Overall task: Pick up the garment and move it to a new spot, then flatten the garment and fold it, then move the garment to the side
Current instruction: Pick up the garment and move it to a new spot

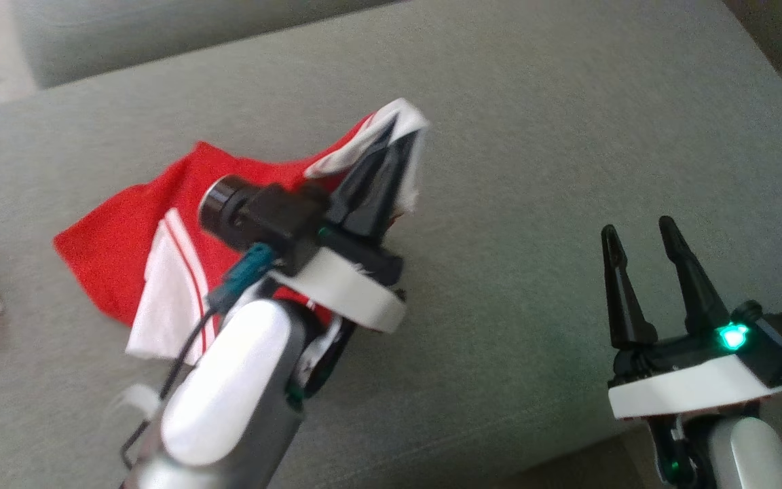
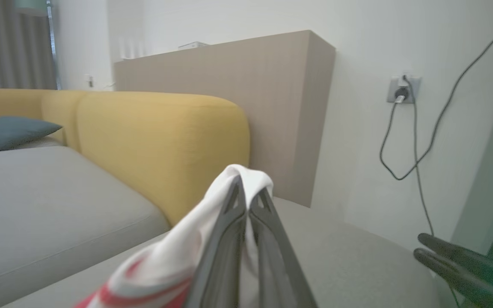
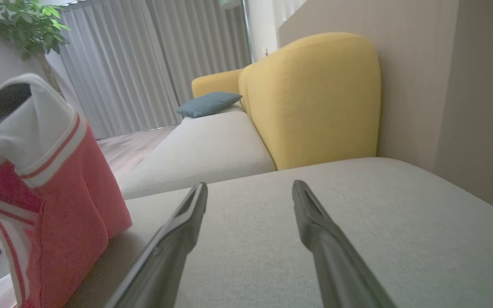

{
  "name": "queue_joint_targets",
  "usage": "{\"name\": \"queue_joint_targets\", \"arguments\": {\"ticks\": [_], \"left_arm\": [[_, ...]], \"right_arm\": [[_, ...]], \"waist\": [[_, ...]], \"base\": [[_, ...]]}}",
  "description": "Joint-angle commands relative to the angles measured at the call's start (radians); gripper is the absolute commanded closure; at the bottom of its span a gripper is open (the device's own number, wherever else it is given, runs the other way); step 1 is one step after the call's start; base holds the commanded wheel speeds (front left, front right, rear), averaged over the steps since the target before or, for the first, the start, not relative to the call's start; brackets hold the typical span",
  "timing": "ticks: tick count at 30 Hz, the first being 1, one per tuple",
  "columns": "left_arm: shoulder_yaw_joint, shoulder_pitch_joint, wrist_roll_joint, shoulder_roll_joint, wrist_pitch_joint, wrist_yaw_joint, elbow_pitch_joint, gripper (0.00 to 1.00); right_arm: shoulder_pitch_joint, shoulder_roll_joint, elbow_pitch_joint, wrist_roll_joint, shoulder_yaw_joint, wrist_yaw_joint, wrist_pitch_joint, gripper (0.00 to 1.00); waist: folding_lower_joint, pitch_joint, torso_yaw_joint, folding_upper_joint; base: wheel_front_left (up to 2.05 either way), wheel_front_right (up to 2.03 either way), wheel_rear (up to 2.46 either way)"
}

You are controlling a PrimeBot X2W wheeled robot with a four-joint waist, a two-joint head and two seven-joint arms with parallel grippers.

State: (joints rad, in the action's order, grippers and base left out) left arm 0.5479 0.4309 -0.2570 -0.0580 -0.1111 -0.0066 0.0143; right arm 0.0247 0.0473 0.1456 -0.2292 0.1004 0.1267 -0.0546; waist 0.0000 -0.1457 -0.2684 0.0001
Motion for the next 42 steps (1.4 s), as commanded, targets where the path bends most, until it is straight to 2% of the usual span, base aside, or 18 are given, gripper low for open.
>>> {"name": "queue_joint_targets", "arguments": {"ticks": [1,8,14,16,17,23,27,29,36,42], "left_arm": [[-0.011,0.075,0.007,0.003,-0.012,0.004,-0.026,1.00],[0.112,0.180,-0.030,0.007,-0.027,0.021,0.054,1.00],[0.179,0.228,-0.064,0.008,0.000,0.027,0.211,1.00],[0.193,0.240,-0.060,0.008,0.000,0.023,0.255,0.29],[0.204,0.247,-0.046,0.006,-0.001,0.022,0.275,0.00],[0.245,0.246,-0.001,-0.010,-0.065,0.018,0.318,0.00],[0.226,0.191,0.005,-0.036,-0.129,0.052,0.277,0.00],[0.176,0.145,-0.008,-0.067,-0.144,0.087,0.240,0.00],[0.008,0.045,-0.020,-0.147,-0.150,0.166,0.136,0.00],[-0.146,-0.064,-0.015,-0.195,-0.150,0.207,0.070,0.00]], "right_arm": [[-0.049,0.003,0.026,-0.008,0.028,0.004,-0.014,0.00],[-0.074,0.003,-0.001,-0.038,0.037,0.004,-0.051,0.00],[-0.103,0.003,-0.033,-0.062,0.049,0.004,-0.085,0.00],[-0.111,0.003,-0.044,-0.067,0.052,0.004,-0.095,0.00],[-0.115,0.003,-0.050,-0.069,0.054,0.004,-0.100,0.00],[-0.132,0.003,-0.087,-0.058,0.052,0.004,-0.114,0.00],[-0.123,0.003,-0.096,-0.032,0.038,0.004,-0.101,0.00],[-0.116,0.003,-0.087,-0.014,0.029,0.004,-0.085,0.00],[-0.095,0.005,-0.047,0.027,0.006,0.004,-0.041,0.00],[-0.081,0.017,-0.024,0.043,-0.015,0.004,-0.011,0.00]], "waist": [[0.0000,-0.058,-0.065,-0.0001],[0.0000,-0.128,-0.122,-0.0001],[0.0000,-0.183,-0.137,-0.0001],[0.0000,-0.197,-0.135,-0.0001],[0.0000,-0.202,-0.134,-0.0001],[0.0000,-0.185,-0.098,-0.0001],[0.0000,-0.127,-0.030,-0.0001],[0.0000,-0.096,0.019,-0.0001],[0.0000,-0.060,0.135,-0.0001],[0.0000,-0.036,0.209,-0.0001]], "base": [[0.00,0.00,0.00],[0.00,0.00,0.00],[0.00,0.00,0.00],[0.00,0.00,0.00],[0.00,0.00,0.00],[0.00,0.00,0.00],[0.00,0.00,0.00],[0.00,0.00,0.00],[0.00,0.00,0.00],[0.00,0.00,0.00]]}}
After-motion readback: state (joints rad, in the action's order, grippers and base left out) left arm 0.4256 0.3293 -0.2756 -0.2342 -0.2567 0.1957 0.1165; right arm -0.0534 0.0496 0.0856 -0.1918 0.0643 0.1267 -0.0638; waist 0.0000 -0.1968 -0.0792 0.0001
